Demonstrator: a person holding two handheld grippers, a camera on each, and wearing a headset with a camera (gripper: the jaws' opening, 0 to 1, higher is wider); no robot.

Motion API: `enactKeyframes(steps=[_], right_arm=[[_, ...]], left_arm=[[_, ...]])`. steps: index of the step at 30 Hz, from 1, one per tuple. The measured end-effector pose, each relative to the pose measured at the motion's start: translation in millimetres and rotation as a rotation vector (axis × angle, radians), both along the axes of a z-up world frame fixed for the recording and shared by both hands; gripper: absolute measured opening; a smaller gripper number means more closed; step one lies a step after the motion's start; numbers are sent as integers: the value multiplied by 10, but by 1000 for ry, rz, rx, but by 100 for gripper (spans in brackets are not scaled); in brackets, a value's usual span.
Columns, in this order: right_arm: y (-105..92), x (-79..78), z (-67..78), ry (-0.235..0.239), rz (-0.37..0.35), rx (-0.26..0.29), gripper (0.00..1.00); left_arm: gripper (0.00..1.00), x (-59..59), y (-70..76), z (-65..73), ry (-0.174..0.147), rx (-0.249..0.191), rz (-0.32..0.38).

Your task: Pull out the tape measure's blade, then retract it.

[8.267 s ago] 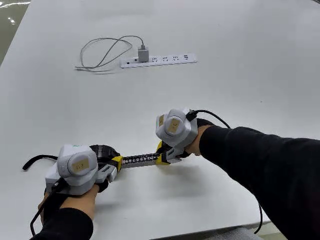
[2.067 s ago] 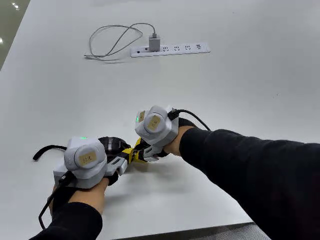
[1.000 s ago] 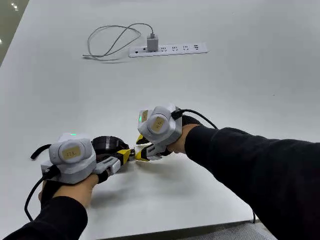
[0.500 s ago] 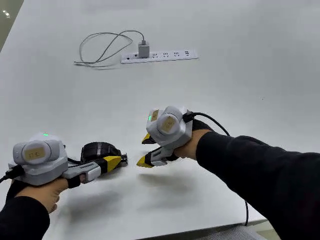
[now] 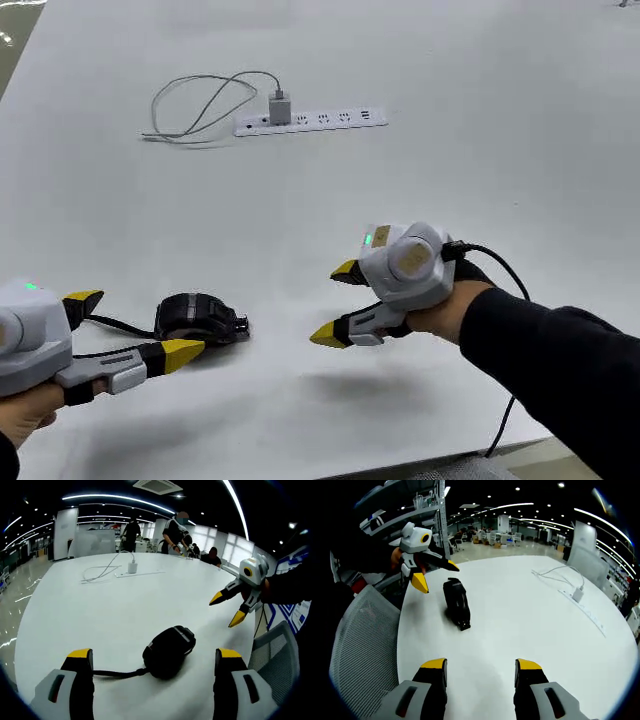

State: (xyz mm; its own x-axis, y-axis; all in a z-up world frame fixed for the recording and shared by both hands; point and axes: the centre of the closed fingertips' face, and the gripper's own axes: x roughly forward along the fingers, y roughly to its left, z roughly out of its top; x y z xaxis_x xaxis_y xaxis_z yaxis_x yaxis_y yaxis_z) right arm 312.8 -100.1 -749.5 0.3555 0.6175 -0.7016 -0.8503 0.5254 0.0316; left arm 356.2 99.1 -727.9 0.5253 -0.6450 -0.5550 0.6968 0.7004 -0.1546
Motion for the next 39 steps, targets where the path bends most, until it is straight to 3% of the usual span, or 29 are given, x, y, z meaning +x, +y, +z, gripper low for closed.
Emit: enactKeyframes(steps=[2,3,4,6,8,14,21,23,25,29,31,35,37,39], right_arm=[[-71,-54,26,-8,-8,5,54],[-106,-83,56,-15,-15,16,56],[-130,-106,70,-15,-17,19,57],[-192,-165,95,-19,-21,25,60],[-262,-209,111,-32,-24,20,64],[-444,-233,198,-56,-59,55,72],[-728,-263,227,-77,-103,48,79],[-816,-278,214,-88,-115,48,81],[-886,-304,194,-88,-125,46,83],[-1081,-386,110,-76,-151,34,86],[-1170,-430,89,-65,-170,33,88],[-1335,-475,37,-64,-189,23,90],[-1417,-527,12,-64,-193,-7,90],[-1476,-567,3,-59,-195,-8,90]], left_arm=[[99,-16,43,18,-16,13,-26],[99,11,43,85,-77,12,-57],[99,9,70,89,-88,28,-64],[99,-31,137,32,-54,66,-73],[99,-39,164,55,-78,68,-94],[99,-92,286,39,-80,89,-119],[99,-161,404,10,-71,110,-138],[99,-162,447,6,-84,125,-131],[99,-180,464,-15,-70,124,-126],[99,-218,506,-76,-81,152,-131],[99,-243,507,-75,-98,145,-142],[99,-261,538,-105,-95,146,-138],[99,-269,545,-105,-90,142,-137],[99,-272,554,-102,-103,149,-142]])
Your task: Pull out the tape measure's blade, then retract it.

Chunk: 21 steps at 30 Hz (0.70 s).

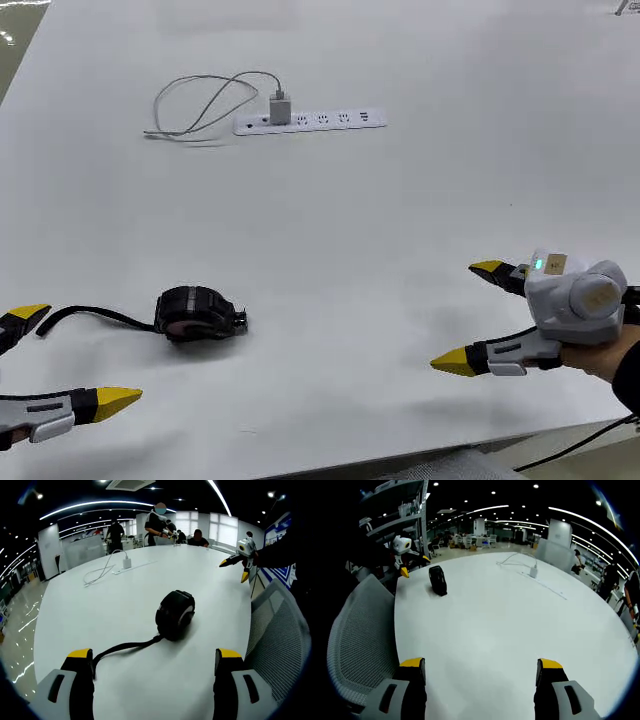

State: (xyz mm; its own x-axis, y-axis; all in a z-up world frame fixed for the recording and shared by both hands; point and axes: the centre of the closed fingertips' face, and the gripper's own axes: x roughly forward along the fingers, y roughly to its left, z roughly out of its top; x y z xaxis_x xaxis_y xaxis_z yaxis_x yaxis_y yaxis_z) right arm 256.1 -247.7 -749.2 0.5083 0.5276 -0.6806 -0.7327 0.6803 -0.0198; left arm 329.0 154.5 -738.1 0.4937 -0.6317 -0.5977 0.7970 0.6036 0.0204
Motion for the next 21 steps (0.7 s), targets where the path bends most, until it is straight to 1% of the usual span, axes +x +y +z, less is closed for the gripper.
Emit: enactKeyframes(steps=[1,3,5,6,8,9,10,11,12,15,16,17,21], right_arm=[[-9,-22,3,1,-5,-4,91],[-58,-50,11,6,-8,1,93],[-119,-55,27,3,-16,2,97],[-135,-60,38,-1,-15,3,99],[-170,-60,60,-13,-11,5,99],[-205,-63,51,-9,-16,4,99],[-217,-68,54,-6,-20,7,99],[-220,-71,66,-7,-22,15,99],[-217,-74,73,-10,-23,14,99],[-203,-97,78,-2,-21,14,99],[-208,-112,60,9,-21,-2,99],[-187,-134,57,15,-17,-5,99],[-160,-173,102,13,-4,-8,99]], left_arm=[[99,-11,-2,-5,4,-1,-4],[99,-53,4,-37,-10,26,-33],[99,-101,-2,-58,12,21,-35],[99,-106,-2,-58,13,19,-36],[99,-116,13,-60,13,22,-36],[99,-118,21,-54,14,16,-33],[99,-116,28,-59,11,19,-35],[99,-119,39,-70,8,32,-42],[99,-137,50,-91,12,44,-49],[99,-135,55,-83,9,41,-48],[99,-134,56,-76,8,37,-47],[99,-137,61,-74,7,39,-47],[99,-164,78,-58,8,36,-53]])
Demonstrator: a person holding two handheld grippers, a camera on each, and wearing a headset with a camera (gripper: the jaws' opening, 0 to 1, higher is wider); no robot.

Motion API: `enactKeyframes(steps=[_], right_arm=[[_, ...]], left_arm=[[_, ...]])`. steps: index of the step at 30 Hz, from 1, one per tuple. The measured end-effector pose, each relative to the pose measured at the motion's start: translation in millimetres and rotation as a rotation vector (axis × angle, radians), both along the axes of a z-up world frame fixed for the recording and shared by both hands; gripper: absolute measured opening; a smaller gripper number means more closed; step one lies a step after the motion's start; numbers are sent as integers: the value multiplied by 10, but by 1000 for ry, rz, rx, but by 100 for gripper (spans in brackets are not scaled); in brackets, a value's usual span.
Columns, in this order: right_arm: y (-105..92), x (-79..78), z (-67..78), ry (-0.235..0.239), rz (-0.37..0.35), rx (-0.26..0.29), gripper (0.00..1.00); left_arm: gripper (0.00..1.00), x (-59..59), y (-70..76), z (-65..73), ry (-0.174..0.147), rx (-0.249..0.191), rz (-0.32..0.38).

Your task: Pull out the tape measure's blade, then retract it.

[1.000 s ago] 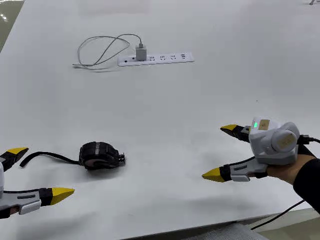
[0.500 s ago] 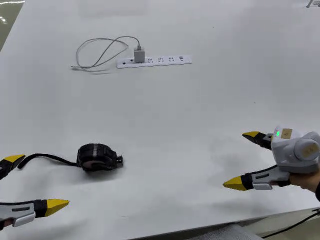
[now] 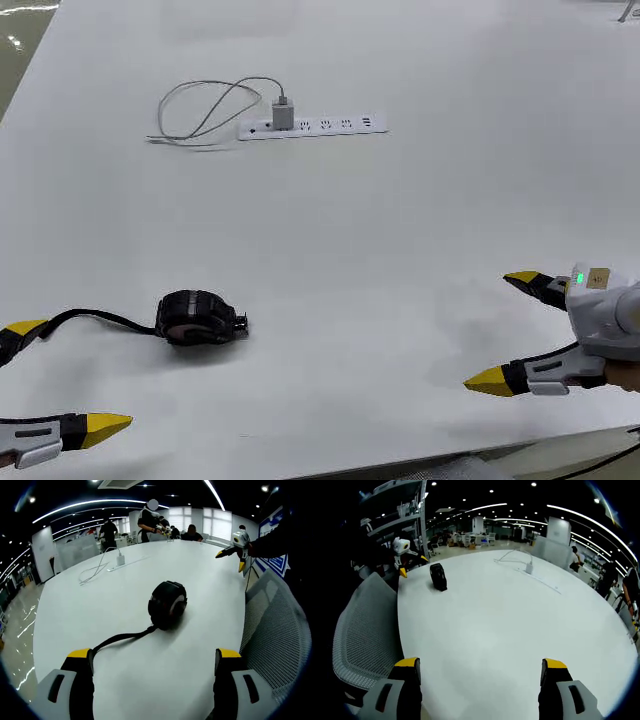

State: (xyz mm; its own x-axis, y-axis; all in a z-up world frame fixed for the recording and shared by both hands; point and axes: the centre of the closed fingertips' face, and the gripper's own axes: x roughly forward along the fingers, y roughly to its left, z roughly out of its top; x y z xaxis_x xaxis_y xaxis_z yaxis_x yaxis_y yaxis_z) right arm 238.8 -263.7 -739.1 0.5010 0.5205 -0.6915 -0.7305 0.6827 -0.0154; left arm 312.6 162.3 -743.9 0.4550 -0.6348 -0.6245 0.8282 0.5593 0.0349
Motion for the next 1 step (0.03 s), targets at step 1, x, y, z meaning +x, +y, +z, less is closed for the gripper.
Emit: enactKeyframes(steps=[1], right_arm=[[-8,6,8,-2,0,-3,99]], left_arm=[[99,0,9,-3,1,1,1]])
